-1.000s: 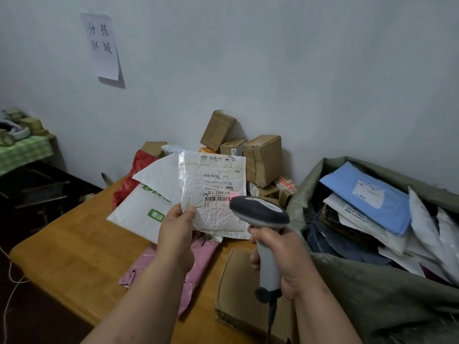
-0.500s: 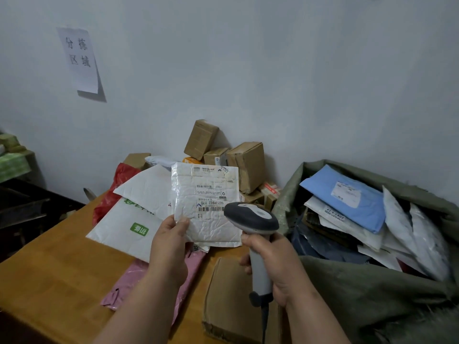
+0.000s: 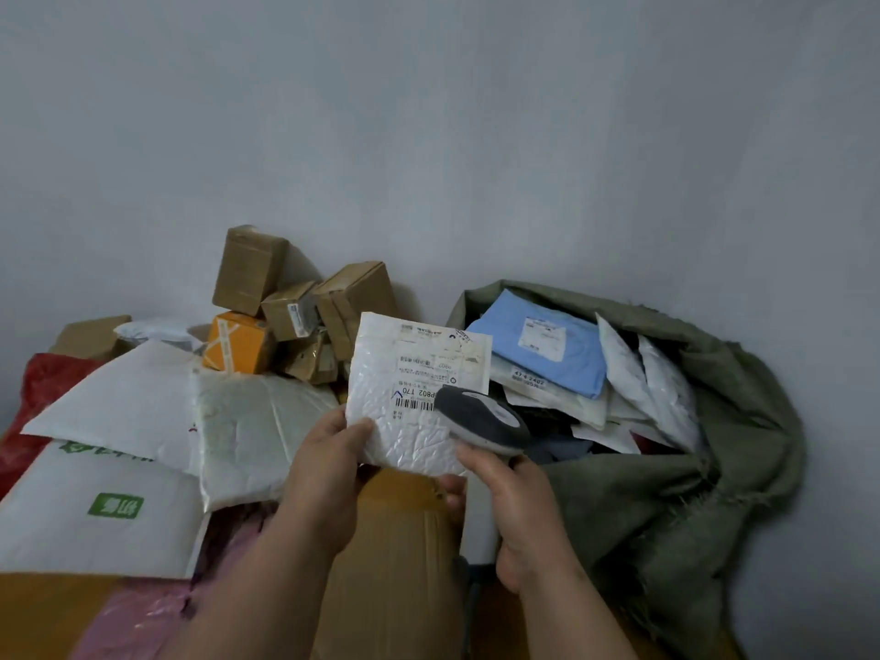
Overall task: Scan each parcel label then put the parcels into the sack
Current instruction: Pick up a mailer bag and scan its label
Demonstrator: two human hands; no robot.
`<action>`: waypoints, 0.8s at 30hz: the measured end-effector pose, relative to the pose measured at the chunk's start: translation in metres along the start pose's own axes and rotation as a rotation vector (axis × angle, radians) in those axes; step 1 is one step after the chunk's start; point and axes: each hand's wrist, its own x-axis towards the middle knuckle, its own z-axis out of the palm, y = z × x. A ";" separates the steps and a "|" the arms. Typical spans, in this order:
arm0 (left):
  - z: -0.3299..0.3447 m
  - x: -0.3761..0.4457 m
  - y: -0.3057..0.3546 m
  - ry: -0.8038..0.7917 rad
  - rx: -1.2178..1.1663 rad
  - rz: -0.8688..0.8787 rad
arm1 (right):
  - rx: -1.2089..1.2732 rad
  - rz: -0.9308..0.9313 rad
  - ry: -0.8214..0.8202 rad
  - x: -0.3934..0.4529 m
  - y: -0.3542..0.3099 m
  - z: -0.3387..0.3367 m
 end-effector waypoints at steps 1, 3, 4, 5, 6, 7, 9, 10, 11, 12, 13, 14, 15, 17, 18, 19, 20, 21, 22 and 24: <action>0.010 0.002 -0.002 -0.027 0.016 0.003 | 0.025 -0.005 0.027 0.003 -0.003 -0.008; 0.034 0.007 -0.003 -0.074 0.049 0.024 | 0.078 -0.024 0.073 0.013 -0.012 -0.025; 0.048 0.011 -0.002 -0.088 0.069 0.044 | 0.104 -0.032 0.091 0.020 -0.018 -0.034; 0.063 0.016 -0.001 -0.092 0.087 0.069 | 0.128 -0.038 0.100 0.028 -0.024 -0.043; 0.078 0.022 -0.001 -0.092 0.101 0.101 | 0.154 -0.041 0.101 0.037 -0.031 -0.051; 0.093 0.028 -0.001 -0.091 0.118 0.139 | 0.183 -0.038 0.100 0.047 -0.038 -0.060; 0.124 0.041 -0.003 -0.077 0.173 0.215 | 0.264 -0.029 0.101 0.067 -0.052 -0.077; 0.138 0.049 -0.004 -0.070 0.189 0.232 | 0.312 -0.034 0.102 0.077 -0.058 -0.085; 0.152 0.057 -0.006 -0.065 0.181 0.226 | 0.354 -0.048 0.105 0.087 -0.064 -0.092; 0.165 0.064 -0.010 -0.074 0.176 0.206 | 0.382 -0.069 0.115 0.096 -0.069 -0.098; 0.175 0.073 -0.015 -0.090 0.196 0.189 | 0.395 -0.093 0.132 0.106 -0.072 -0.104; 0.184 0.081 -0.021 -0.110 0.258 0.178 | 0.397 -0.116 0.151 0.115 -0.074 -0.110; 0.191 0.089 -0.027 -0.131 0.345 0.172 | 0.391 -0.132 0.168 0.123 -0.075 -0.115; 0.204 0.103 -0.039 -0.153 0.495 0.163 | 0.366 -0.137 0.171 0.135 -0.074 -0.124; 0.210 0.110 -0.044 -0.153 0.543 0.148 | 0.353 -0.135 0.165 0.139 -0.073 -0.127; 0.217 0.116 -0.047 -0.152 0.571 0.125 | 0.344 -0.135 0.165 0.143 -0.072 -0.130; 0.224 0.123 -0.050 -0.157 0.587 0.102 | 0.341 -0.137 0.168 0.146 -0.071 -0.133; 0.232 0.129 -0.052 -0.167 0.594 0.086 | 0.336 -0.139 0.169 0.150 -0.071 -0.136; 0.240 0.133 -0.054 -0.184 0.594 0.082 | 0.327 -0.141 0.164 0.152 -0.071 -0.139; 0.253 0.139 -0.056 -0.217 0.600 0.093 | 0.308 -0.134 0.163 0.157 -0.072 -0.146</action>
